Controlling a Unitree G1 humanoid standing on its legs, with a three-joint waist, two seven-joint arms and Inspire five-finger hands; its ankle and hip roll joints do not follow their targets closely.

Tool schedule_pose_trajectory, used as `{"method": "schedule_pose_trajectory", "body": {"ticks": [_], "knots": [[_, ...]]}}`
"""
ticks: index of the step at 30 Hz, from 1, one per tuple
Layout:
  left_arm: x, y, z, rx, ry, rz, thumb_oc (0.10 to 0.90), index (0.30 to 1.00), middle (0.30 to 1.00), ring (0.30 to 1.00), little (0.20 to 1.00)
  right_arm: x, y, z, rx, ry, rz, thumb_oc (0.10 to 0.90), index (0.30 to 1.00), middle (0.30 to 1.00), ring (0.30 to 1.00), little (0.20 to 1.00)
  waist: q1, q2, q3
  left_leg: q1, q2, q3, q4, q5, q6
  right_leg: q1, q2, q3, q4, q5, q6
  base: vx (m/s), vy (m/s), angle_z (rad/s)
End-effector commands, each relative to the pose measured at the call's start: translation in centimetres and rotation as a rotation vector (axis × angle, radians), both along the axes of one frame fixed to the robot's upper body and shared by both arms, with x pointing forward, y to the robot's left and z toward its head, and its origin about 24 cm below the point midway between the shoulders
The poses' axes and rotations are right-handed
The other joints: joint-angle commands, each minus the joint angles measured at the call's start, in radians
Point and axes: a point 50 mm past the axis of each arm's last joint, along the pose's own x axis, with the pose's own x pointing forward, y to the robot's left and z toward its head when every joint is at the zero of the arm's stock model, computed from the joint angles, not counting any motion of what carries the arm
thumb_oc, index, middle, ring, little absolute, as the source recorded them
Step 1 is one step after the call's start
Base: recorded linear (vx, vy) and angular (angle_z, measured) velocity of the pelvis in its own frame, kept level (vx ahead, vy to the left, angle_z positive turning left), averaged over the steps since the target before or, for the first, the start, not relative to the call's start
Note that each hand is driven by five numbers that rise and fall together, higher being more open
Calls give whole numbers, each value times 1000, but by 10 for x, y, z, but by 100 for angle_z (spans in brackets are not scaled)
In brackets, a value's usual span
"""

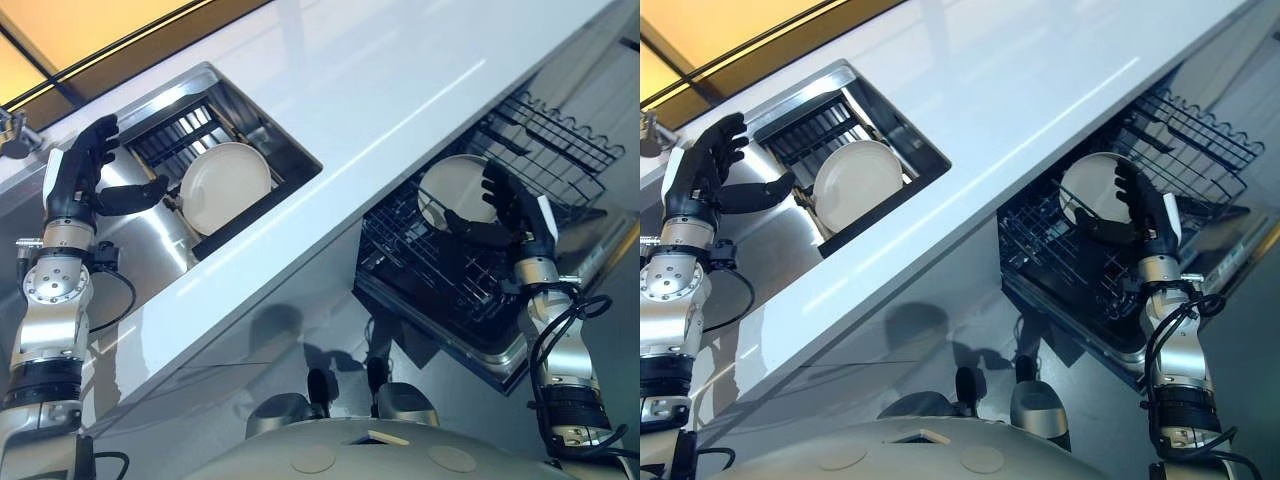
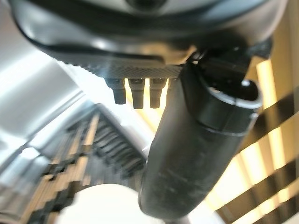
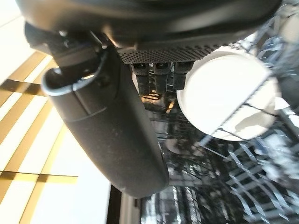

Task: Pick up plates and place into dishwasher.

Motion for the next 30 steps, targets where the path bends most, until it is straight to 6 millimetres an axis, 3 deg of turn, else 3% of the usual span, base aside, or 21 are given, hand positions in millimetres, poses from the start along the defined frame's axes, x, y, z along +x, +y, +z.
{"method": "schedule_pose_trajectory", "body": {"ticks": [1, 10, 18, 21, 25, 28, 29, 30], "knots": [[17, 11, 60, 133, -143, -9, 800, 900, 900, 900, 900, 7, 6, 57, -149, -260, 122, 800, 900, 900, 900, 900, -27, 11, -93, -78, -66, 1, 183, -177, 29, -129, -70, -18, 180, -105, 120, 55, 180, -29], [33, 16, 60, 76, -72, -26, 800, 900, 900, 900, 900, 9, 10, 56, -203, -220, 168, 800, 900, 900, 900, 900, -61, 11, -39, -139, -73, 30, 256, -199, 26, -206, -86, 19, 198, -71, 134, 37, 141, -15], [53, -3, 79, -53, -196, -118, 800, 900, 900, 900, 900, 12, 11, 61, -228, -226, 182, 800, 900, 900, 900, 900, -91, 1, 40, -231, -64, 51, 312, -198, 22, -304, -79, 59, 226, -40, 120, -41, 94, -8], [63, -13, 81, -96, -169, -185, 800, 900, 900, 900, 900, 16, 13, 67, -227, -253, 191, 800, 900, 900, 900, 900, -97, -1, 68, -271, -56, 58, 318, -183, 20, -344, -71, 67, 242, -36, 113, -138, 31, -2], [76, -31, 54, -228, 90, -381, 800, 900, 900, 900, 900, 21, 17, 74, -220, -284, 199, 800, 900, 900, 900, 900, -102, 5, 92, -292, -47, 57, 306, -165, 18, -365, -62, 67, 252, -39, 108, -110, -24, 0], [73, -43, 32, -302, 227, -517, 800, 900, 900, 900, 900, 21, 17, 77, -213, -288, 198, 800, 900, 900, 900, 900, -98, 8, 93, -292, -49, 56, 293, -154, 16, -362, -63, 66, 237, -27, 108, -57, -47, -2], [71, -46, 26, -328, 245, -551, 679, 796, 796, 796, 779, 21, 17, 76, -211, -285, 196, 800, 900, 900, 900, 900, -96, 11, 91, -286, -50, 54, 285, -154, 17, -355, -64, 63, 231, -27, 109, -19, -47, -1], [69, -49, 23, -360, 246, -587, 446, 596, 596, 596, 546, 21, 16, 75, -206, -280, 196, 800, 900, 900, 900, 900, -94, 14, 89, -277, -52, 52, 278, -154, 17, -347, -65, 59, 225, -28, 110, -7, -35, 0]]}}
